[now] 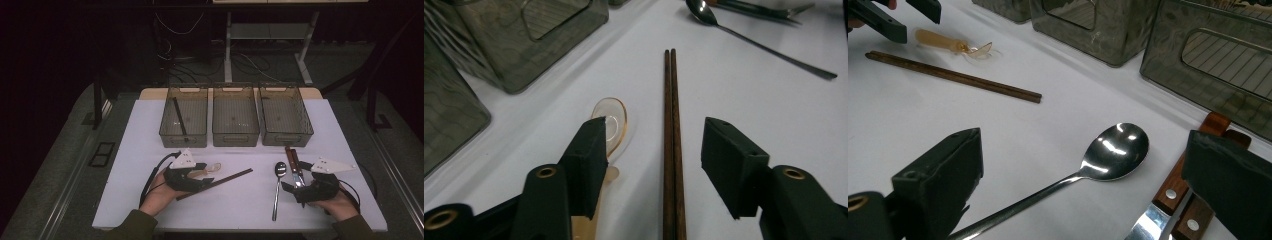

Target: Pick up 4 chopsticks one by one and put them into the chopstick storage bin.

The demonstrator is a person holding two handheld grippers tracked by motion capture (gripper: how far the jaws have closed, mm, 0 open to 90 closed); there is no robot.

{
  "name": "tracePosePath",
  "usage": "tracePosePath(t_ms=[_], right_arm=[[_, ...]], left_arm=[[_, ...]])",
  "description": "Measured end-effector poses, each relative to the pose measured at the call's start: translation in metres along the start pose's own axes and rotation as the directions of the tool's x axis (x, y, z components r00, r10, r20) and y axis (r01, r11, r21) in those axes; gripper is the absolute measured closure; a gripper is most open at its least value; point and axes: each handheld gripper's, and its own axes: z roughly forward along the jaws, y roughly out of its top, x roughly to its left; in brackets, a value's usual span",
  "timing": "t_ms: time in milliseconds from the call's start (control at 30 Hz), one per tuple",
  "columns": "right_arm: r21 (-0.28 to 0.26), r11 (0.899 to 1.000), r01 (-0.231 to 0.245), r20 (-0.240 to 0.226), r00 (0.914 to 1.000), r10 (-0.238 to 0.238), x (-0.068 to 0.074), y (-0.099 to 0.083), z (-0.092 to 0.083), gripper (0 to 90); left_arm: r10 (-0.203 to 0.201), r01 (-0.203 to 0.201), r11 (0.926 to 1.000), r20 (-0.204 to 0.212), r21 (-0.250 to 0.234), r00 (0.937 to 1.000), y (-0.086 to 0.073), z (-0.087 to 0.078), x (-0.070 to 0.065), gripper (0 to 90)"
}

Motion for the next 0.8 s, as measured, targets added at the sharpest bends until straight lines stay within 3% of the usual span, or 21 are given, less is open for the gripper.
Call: tracePosePath(t_ms=[267,467,567,800], right_arm=[[0.006,1.000,0.010,-0.003,0.9999,-0.010,0.001,0.000,0.001,3.5],[0.011,1.000,0.014,-0.001,0.9999,-0.014,0.002,0.000,0.002,3.5],[0.014,1.000,0.013,-0.003,0.9999,-0.013,0.002,0.000,0.002,3.4],[0.017,1.000,0.014,-0.003,0.9999,-0.014,0.003,0.000,0.002,3.5]], left_arm=[[-0.016,0.015,0.9967,0.007,0.080,0.9999,-0.004,0.006,-0.004,60.1],[-0.044,0.042,0.9932,0.023,0.109,0.9987,-0.005,0.008,-0.003,72.5],[-0.051,0.046,0.9897,0.033,0.136,0.9982,-0.006,0.010,-0.003,76.3],[-0.062,0.056,0.9877,0.040,0.146,0.9973,-0.007,0.012,-0.002,82.2]])
